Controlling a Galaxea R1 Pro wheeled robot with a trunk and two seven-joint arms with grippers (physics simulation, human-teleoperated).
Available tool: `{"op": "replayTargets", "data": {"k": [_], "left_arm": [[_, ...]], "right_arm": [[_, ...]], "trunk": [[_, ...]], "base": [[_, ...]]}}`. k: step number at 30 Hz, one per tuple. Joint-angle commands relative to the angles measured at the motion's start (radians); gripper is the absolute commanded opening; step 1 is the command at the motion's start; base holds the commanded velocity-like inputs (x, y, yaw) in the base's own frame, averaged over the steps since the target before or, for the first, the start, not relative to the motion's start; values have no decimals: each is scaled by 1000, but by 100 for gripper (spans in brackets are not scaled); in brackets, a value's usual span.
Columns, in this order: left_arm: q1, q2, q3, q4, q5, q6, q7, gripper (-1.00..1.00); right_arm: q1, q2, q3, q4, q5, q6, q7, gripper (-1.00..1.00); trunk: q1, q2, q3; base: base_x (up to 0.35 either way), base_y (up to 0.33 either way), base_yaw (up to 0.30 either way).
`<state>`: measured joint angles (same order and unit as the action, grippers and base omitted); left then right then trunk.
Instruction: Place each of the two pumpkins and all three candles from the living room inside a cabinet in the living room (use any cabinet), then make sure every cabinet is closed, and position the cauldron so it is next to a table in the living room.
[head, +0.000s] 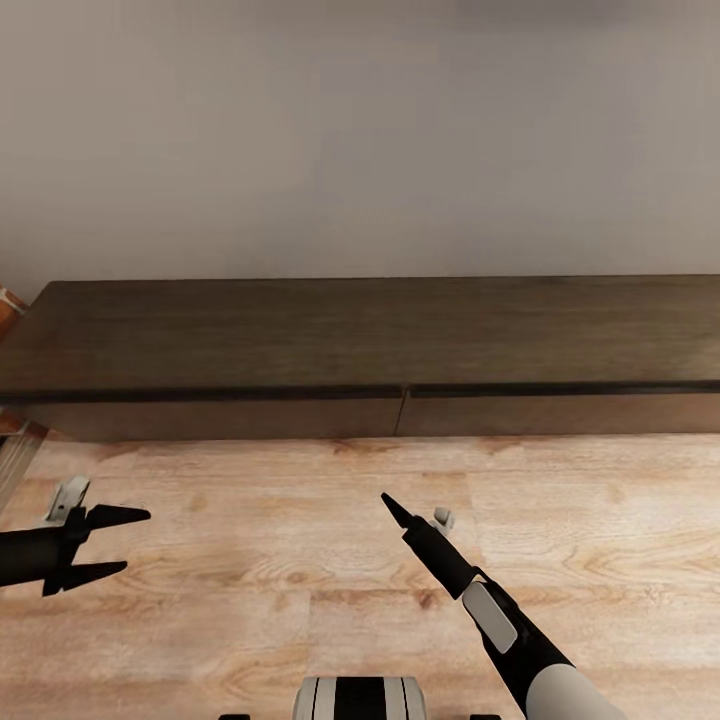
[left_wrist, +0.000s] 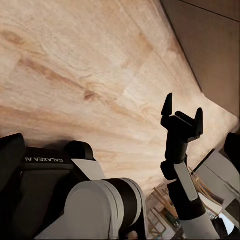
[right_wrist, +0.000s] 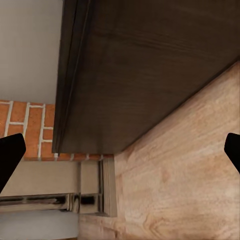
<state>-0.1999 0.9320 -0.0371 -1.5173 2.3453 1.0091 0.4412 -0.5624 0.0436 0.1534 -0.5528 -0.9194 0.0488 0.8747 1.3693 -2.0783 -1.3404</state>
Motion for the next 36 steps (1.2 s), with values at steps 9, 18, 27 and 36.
{"op": "replayTargets", "data": {"k": [9, 18, 27, 36], "left_arm": [[5, 4, -41, -6, 11, 0, 8, 100], [5, 3, -49, -6, 11, -1, 10, 100], [5, 2, -49, -7, 11, -1, 10, 100], [5, 1, -49, -6, 11, -1, 10, 100]], "right_arm": [[-1, 0, 2, 1, -12, 6, 64, 100], [0, 0, 1, 2, -13, 5, 73, 100], [-1, -1, 1, 1, -51, 5, 76, 100], [-1, -2, 3, 1, -103, 6, 79, 100]], "trunk": [[0, 0, 0], [0, 0, 0], [0, 0, 0], [0, 0, 0]], "base": [[78, 0, 0], [111, -4, 0], [39, -102, 0], [68, -37, 0]]}}
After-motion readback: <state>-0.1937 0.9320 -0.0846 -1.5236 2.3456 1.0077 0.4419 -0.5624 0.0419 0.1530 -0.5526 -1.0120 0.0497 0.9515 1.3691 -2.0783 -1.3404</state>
